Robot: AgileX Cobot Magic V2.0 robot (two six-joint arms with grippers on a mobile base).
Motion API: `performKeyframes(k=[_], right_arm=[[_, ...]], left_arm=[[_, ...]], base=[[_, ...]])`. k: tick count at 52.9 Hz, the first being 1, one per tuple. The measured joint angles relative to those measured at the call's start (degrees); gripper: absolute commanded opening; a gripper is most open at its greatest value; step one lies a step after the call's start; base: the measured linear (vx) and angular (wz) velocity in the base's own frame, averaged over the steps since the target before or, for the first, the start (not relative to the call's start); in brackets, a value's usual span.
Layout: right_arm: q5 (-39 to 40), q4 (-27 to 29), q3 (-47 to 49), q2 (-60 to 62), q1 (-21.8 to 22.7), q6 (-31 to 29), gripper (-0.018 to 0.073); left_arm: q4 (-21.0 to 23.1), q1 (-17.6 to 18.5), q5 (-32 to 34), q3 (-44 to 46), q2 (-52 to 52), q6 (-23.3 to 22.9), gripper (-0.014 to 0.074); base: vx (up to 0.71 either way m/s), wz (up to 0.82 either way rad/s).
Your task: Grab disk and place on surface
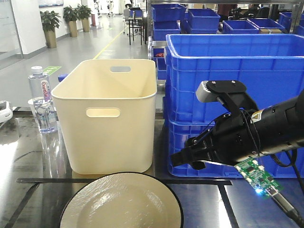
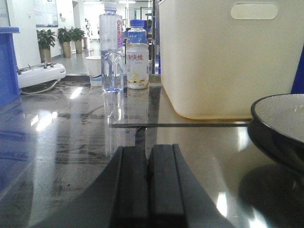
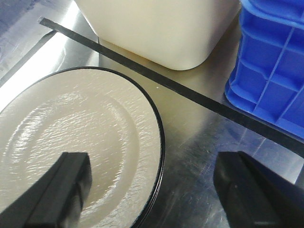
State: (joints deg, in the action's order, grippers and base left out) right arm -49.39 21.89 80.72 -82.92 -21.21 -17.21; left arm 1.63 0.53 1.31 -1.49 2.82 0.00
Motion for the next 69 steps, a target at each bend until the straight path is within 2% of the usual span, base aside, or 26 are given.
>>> performKeyframes(k=[10, 49, 56, 60, 69], right_arm=[[-0.06, 0.00, 0.00, 0.00, 0.00, 0.00, 0.0582], [-0.06, 0.00, 0.00, 0.00, 0.00, 0.00, 0.0576], [0.01, -0.02, -0.08, 0.19, 0.00, 0.13, 0.0508], [1.36, -0.06, -1.98, 1.59, 0.00, 0.13, 0.0429], [11.24, -1.36, -15.08, 11.59, 0.00, 0.17, 0.0176]], left_arm=[[-0.12, 0.00, 0.19, -0.18, -3.23, -0.90, -0.0009], [-0.18, 0.00, 0.40, -0.18, -3.52, -0.97, -0.0009], [-0.18, 0.00, 0.40, -0.18, -3.52, -0.97, -0.0009], [-0.18, 0.00, 0.40, -0.18, -3.52, -0.97, -0.0009], [-0.18, 0.00, 0.40, -0.18, -3.52, -0.97, -0.0009]], base=[[0.00, 0.00], [0.00, 0.00], [0.00, 0.00], [0.00, 0.00], [0.00, 0.00]])
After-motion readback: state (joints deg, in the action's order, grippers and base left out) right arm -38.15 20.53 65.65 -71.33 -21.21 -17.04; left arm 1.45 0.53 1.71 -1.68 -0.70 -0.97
